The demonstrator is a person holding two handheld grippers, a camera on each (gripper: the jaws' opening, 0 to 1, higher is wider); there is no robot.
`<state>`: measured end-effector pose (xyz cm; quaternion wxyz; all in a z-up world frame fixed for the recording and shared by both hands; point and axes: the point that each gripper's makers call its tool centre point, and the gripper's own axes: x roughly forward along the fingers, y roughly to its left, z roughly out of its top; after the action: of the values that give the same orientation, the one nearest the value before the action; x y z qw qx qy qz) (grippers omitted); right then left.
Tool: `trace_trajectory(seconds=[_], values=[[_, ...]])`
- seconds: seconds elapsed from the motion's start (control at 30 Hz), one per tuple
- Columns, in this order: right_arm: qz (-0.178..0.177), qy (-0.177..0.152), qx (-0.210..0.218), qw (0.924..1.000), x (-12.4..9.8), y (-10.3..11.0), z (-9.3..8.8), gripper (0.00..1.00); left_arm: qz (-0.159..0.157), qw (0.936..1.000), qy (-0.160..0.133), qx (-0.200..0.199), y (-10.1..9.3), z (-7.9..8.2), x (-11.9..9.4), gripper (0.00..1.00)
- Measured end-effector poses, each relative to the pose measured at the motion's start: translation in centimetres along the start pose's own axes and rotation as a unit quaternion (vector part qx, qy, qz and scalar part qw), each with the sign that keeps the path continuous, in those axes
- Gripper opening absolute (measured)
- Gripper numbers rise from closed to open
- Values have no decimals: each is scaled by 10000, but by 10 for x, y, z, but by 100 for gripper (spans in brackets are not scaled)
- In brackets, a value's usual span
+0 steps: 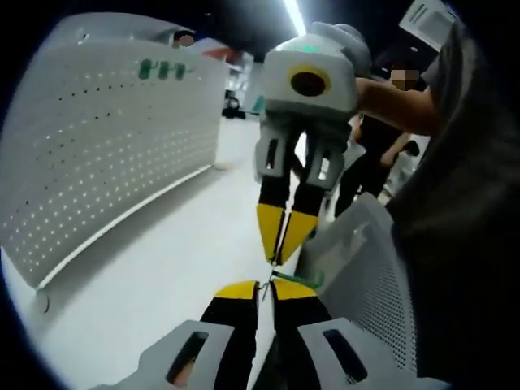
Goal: Insert the hook assembly into the mounting plate slot until the hook locks in place.
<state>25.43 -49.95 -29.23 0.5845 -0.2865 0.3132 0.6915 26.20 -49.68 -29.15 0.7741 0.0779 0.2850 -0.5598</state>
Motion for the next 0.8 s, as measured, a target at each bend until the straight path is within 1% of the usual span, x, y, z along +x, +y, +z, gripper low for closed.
trace_trajectory(seconds=[0.07, 0.23, 0.43, 0.63, 0.8], values=[[36, 25, -56, 10000, 1, 1, 0, 0, -34, 9998, 72, 168, -2, -2, 1, 6], [104, 89, -195, 9997, 2, 4, 0, 0, -90, 9993, 204, 314, -6, -6, 2, 5], [183, 173, -232, 9994, 4, 4, -1, 0, -161, 9981, 332, 494, -9, -9, 4, 3], [222, 185, -166, 9994, 6, 5, -3, 0, -211, 9979, 416, 460, -9, -11, 5, 2], [308, 180, -93, 9993, 8, 7, -5, 0, -327, 9972, 521, 428, -11, -14, 5, 2]])
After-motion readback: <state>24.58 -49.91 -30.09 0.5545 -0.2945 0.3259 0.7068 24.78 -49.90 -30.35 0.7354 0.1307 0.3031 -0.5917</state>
